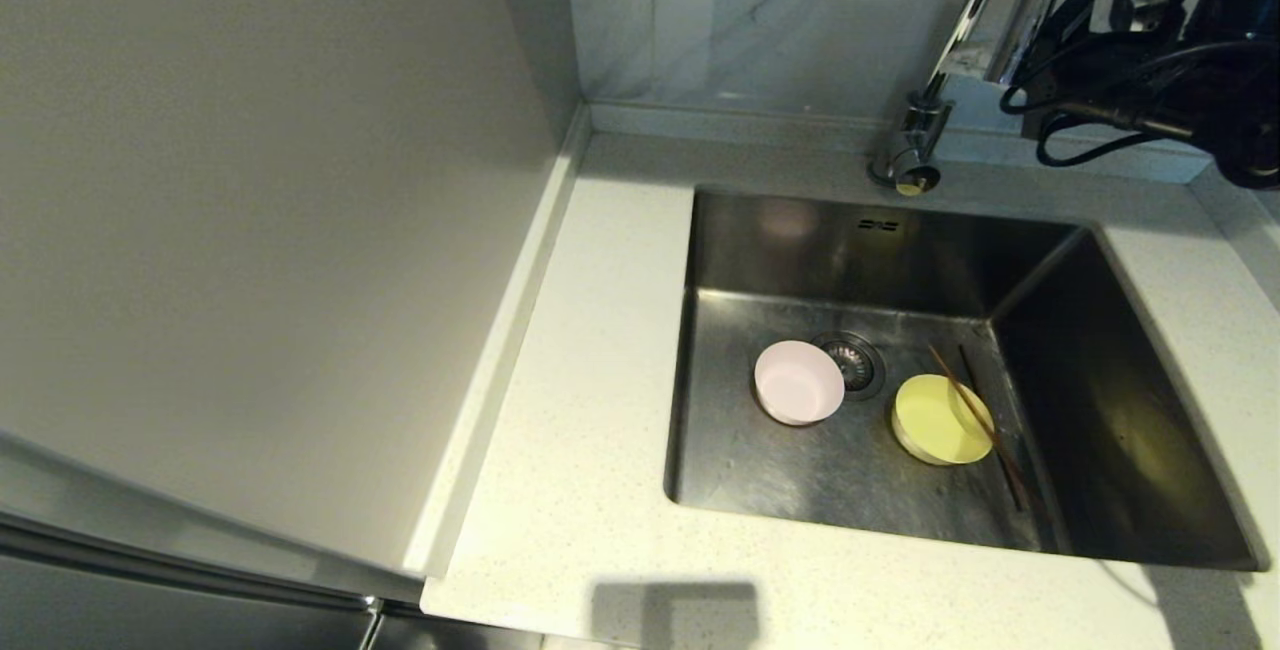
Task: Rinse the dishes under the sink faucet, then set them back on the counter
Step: Put a bowl back to the table from the sink
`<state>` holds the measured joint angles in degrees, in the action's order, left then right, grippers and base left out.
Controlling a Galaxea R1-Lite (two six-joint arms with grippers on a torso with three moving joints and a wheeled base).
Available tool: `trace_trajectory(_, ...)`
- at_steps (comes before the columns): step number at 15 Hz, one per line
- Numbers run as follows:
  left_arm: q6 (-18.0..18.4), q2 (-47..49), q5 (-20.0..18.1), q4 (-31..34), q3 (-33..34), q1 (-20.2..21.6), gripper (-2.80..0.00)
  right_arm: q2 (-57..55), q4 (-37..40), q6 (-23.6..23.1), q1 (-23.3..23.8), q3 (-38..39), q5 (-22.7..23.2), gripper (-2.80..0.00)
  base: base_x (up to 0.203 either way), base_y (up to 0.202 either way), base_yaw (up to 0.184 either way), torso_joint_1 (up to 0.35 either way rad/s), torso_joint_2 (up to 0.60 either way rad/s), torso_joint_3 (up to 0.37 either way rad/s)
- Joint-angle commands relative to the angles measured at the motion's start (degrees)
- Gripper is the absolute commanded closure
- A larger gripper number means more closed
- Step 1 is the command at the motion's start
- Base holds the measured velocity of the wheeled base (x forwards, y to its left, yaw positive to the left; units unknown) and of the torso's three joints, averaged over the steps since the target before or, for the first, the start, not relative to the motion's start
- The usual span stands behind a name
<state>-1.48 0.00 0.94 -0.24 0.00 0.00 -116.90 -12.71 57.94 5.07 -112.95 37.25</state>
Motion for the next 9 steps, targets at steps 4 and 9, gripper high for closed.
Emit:
trace_trajectory(4,0.0,-0.2,0.0,0.0,0.0,0.0,0.00,6.4,17.4,-7.0,5.1,0.9,0.0,0.00,0.000,0.000,0.000,0.000,0.00,0.000)
trace_trajectory(9,0.0,-0.2,0.0,0.0,0.0,0.0,0.00,8.1,42.3,-47.9,8.0,6.8,-9.7,0.00,0.000,0.000,0.000,0.000,0.00,0.000)
